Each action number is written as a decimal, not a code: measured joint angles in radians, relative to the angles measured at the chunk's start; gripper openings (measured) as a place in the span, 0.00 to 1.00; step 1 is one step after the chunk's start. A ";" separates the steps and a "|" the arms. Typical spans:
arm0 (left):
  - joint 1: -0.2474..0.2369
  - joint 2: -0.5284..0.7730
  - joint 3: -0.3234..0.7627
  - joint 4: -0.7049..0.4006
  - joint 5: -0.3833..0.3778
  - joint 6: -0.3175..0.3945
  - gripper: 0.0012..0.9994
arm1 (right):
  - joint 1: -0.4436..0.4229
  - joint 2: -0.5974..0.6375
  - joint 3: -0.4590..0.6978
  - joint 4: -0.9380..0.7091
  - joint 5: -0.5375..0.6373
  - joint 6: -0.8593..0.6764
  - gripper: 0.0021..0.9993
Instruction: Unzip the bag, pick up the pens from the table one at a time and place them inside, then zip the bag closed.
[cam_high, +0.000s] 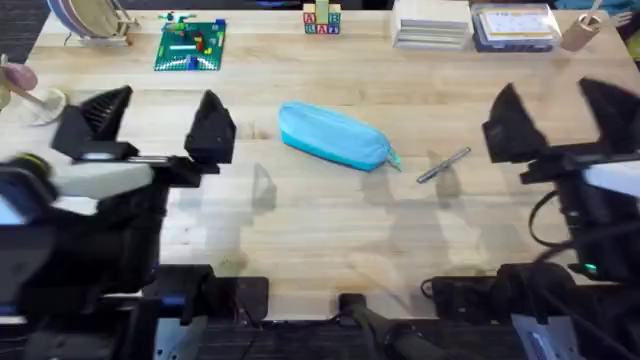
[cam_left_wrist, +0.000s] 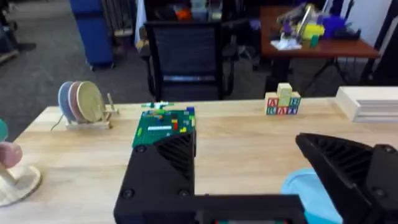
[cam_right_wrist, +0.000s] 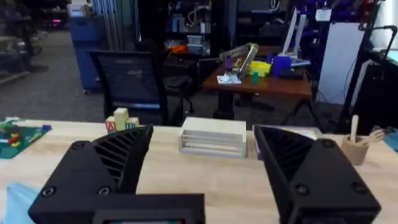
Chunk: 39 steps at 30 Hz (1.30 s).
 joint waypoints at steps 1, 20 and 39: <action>0.000 0.023 0.033 -0.021 0.000 0.003 0.99 | 0.000 0.000 0.019 0.000 0.000 0.000 1.00; 0.000 0.706 0.707 -0.486 0.091 0.163 0.99 | 0.000 0.480 0.581 -0.501 -0.097 0.000 1.00; 0.000 0.942 0.739 -0.503 0.405 0.206 0.99 | 0.001 0.871 0.706 -0.566 -0.400 0.007 1.00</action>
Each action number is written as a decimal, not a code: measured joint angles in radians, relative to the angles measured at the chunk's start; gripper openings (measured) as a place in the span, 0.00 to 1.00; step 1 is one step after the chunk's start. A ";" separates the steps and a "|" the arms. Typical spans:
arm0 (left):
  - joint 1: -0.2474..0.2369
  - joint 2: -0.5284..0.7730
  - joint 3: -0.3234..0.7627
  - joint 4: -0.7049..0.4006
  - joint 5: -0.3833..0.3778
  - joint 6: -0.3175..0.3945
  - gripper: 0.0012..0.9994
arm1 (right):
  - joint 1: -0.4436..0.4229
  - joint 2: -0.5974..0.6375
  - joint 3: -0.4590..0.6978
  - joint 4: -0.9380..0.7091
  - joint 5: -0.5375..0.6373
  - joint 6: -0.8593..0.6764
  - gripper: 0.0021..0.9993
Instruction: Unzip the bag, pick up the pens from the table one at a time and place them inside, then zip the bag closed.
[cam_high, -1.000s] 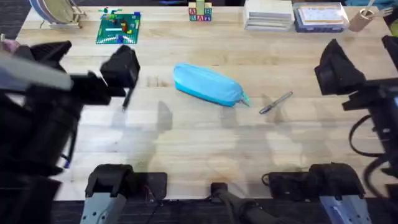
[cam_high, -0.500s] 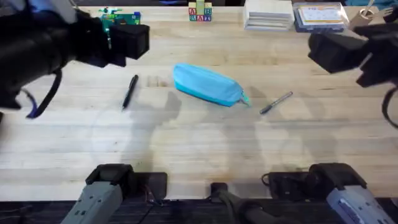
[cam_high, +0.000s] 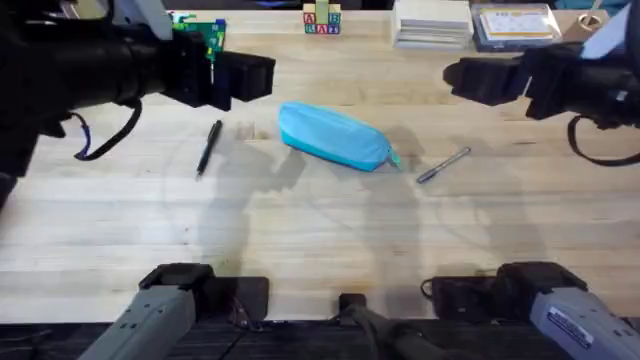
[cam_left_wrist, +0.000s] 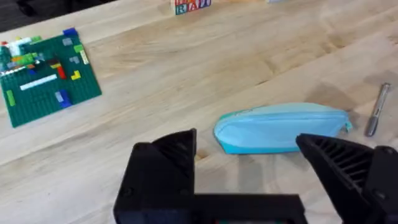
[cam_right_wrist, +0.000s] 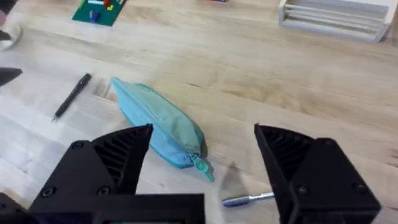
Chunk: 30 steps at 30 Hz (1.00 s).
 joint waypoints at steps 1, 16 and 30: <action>0.000 0.006 0.000 -0.006 0.001 0.000 0.99 | 0.000 0.003 0.000 -0.006 -0.001 0.000 1.00; 0.000 0.052 0.000 -0.030 0.012 0.000 0.99 | 0.000 0.006 0.000 -0.017 -0.008 0.000 1.00; 0.000 0.052 0.000 -0.031 0.016 0.000 0.99 | 0.000 0.006 0.000 -0.017 -0.011 0.000 1.00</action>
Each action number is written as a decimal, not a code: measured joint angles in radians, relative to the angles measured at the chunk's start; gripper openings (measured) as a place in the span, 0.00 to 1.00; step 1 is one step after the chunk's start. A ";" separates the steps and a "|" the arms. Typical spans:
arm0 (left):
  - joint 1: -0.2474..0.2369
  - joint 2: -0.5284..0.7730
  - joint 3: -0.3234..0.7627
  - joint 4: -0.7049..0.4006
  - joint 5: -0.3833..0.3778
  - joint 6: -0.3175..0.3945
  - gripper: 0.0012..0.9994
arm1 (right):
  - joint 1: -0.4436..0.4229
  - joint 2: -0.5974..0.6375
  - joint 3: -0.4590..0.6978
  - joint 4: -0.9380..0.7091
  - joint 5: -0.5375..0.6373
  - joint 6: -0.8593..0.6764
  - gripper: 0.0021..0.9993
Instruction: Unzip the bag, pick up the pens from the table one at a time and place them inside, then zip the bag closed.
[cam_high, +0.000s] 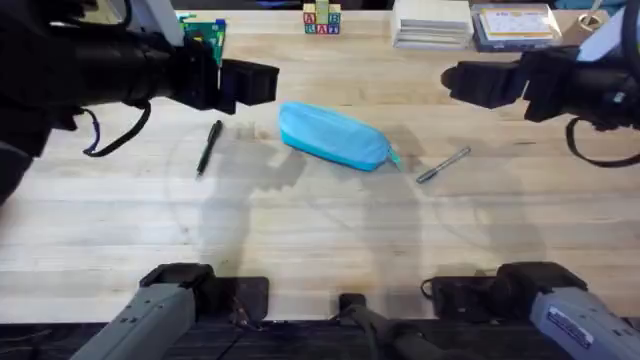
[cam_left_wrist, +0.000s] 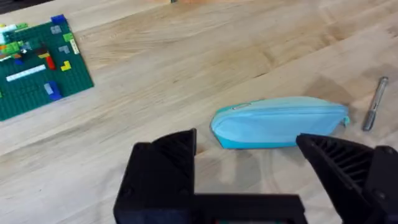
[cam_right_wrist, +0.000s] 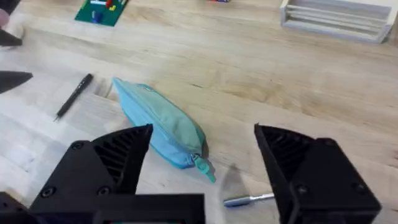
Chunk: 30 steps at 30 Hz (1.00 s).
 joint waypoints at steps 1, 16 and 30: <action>0.000 0.000 0.000 0.000 0.000 0.000 0.99 | 0.000 0.000 0.000 0.000 0.000 0.000 1.00; 0.105 0.021 0.000 0.007 0.202 0.237 0.99 | 0.000 0.000 0.000 0.000 0.000 0.000 1.00; 0.177 0.291 0.062 0.012 0.525 0.504 0.99 | 0.000 0.000 0.000 0.000 0.000 0.000 1.00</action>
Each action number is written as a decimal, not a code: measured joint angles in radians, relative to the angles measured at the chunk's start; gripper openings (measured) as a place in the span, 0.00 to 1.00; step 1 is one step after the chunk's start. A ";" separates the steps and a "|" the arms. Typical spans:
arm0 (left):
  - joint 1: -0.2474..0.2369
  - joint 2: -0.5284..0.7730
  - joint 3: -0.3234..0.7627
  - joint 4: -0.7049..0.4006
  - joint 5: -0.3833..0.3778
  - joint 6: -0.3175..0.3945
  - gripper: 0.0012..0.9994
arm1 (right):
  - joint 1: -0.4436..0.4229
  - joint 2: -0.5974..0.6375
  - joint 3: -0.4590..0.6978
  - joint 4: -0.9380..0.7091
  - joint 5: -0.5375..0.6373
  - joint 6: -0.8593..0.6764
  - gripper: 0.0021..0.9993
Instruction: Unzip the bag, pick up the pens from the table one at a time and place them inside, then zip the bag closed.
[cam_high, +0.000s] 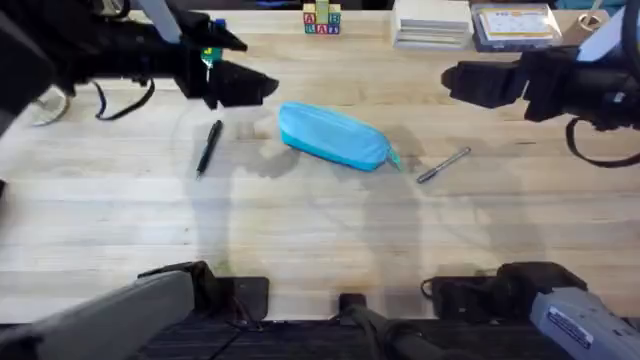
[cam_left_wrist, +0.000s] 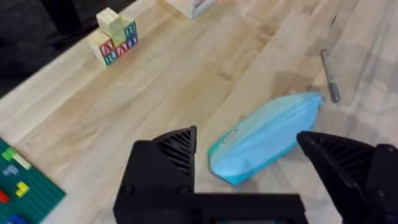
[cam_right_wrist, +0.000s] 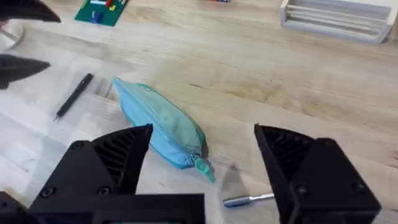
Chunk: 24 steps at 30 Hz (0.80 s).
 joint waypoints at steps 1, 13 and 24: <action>0.000 0.024 0.018 0.002 0.006 0.011 0.99 | 0.000 0.000 0.000 0.000 0.000 0.000 1.00; 0.001 0.156 0.058 0.076 0.021 0.046 0.99 | 0.000 0.000 0.000 0.000 0.000 0.000 1.00; 0.027 0.199 0.060 -0.019 0.186 0.463 0.99 | 0.000 0.000 0.000 0.000 0.000 0.000 1.00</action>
